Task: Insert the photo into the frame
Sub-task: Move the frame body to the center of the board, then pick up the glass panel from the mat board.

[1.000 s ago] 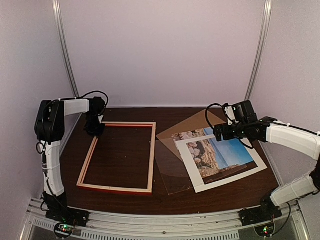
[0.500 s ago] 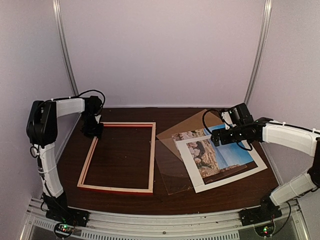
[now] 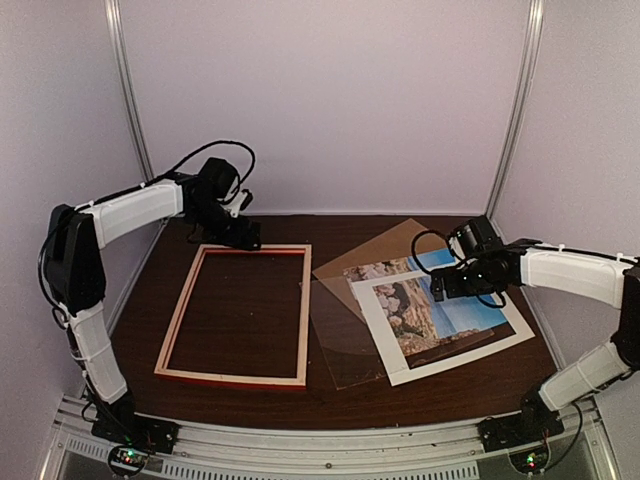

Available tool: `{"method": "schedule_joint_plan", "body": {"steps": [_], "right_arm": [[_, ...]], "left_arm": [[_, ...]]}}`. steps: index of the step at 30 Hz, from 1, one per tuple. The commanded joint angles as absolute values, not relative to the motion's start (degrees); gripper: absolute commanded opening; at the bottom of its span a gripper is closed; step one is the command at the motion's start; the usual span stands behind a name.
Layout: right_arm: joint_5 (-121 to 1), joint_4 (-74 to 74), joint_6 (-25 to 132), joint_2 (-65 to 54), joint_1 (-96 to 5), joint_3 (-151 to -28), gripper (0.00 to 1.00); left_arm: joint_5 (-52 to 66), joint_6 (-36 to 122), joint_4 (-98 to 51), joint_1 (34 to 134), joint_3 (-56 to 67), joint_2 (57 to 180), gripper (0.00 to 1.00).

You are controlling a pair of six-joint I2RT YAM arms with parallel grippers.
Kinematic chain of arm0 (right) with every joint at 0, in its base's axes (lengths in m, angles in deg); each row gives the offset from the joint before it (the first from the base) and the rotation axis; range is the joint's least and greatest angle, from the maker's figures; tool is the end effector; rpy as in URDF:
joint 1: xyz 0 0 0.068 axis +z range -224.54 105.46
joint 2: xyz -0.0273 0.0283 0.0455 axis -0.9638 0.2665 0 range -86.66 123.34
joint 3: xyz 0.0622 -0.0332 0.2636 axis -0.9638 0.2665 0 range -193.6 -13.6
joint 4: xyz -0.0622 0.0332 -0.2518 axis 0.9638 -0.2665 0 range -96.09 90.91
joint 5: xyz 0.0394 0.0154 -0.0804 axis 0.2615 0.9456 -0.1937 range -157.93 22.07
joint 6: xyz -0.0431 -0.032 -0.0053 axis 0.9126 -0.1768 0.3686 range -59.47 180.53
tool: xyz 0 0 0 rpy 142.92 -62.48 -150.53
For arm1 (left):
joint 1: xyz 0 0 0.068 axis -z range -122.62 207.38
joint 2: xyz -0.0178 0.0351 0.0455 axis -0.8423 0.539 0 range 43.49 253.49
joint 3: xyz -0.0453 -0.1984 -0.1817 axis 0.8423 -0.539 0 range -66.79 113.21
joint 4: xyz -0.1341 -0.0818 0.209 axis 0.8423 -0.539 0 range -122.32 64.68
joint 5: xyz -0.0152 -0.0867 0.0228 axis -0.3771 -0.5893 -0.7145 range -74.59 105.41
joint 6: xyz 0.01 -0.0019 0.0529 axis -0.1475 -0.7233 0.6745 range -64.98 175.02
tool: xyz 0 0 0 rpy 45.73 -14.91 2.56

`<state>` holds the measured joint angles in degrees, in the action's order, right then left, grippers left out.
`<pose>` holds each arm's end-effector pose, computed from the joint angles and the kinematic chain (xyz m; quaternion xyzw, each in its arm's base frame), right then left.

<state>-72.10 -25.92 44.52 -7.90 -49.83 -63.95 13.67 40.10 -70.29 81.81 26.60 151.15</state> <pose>0.2509 0.1126 0.2187 -0.0615 0.9518 0.0713 0.2919 0.3714 -0.1698 0.2687 0.0839 0.9604 -0.1030 0.2448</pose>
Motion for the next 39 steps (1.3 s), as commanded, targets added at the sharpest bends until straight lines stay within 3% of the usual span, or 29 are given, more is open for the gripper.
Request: {"method": "schedule_joint_plan", "body": {"steps": [1,16,26,39], "right_arm": [[-72.6,-26.6,40.5,-6.2,-54.7,-62.5,1.00],[-63.0,-23.6,34.4,-8.1,-72.5,-52.7,1.00],[-59.8,-22.5,32.8,-8.9,-73.5,-49.9,0.99],[-56.1,-20.7,32.2,-8.3,-73.5,-48.1,0.96]], "left_arm": [[0.5,41.1,-64.3,84.5,31.2,155.5,0.94],[-6.1,46.2,-73.2,93.2,56.2,178.1,0.97],[-8.7,44.8,-73.2,95.1,64.2,187.0,0.96],[-10.1,44.6,-76.0,95.4,65.5,190.2,0.91]]}}
